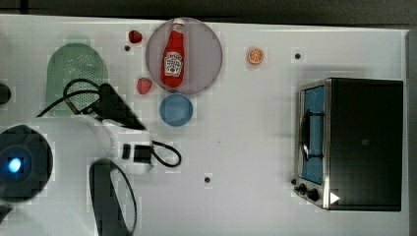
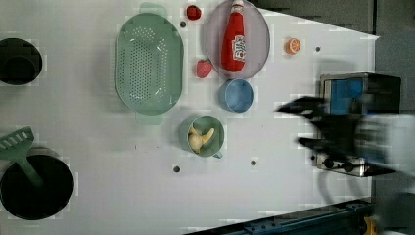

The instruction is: Pick Banana and place it in mug.

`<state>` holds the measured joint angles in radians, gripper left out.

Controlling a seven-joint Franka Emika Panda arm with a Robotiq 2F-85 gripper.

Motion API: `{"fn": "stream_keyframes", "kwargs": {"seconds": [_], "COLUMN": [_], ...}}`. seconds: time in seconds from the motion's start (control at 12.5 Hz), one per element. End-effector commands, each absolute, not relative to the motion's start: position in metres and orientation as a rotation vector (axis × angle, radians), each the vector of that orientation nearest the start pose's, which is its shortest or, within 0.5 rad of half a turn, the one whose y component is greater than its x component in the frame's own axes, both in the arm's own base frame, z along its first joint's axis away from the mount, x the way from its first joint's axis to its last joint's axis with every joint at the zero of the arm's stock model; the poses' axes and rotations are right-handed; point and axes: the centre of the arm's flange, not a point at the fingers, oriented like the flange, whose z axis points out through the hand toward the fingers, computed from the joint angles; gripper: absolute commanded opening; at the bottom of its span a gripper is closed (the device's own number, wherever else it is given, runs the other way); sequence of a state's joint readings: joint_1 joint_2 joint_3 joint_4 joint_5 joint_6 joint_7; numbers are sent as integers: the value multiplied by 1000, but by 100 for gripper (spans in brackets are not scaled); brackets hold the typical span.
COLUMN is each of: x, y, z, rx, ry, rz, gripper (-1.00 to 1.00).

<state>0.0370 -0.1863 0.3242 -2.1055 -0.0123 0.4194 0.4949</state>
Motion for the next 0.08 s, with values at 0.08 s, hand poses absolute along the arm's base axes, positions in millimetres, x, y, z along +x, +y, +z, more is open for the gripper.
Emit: {"fn": "stream_keyframes", "kwargs": {"seconds": [0.08], "x": [492], "y": [119], "z": [547], "rx": [-2792], "ry": [1487], "rz": [-72], "gripper": [100]}}
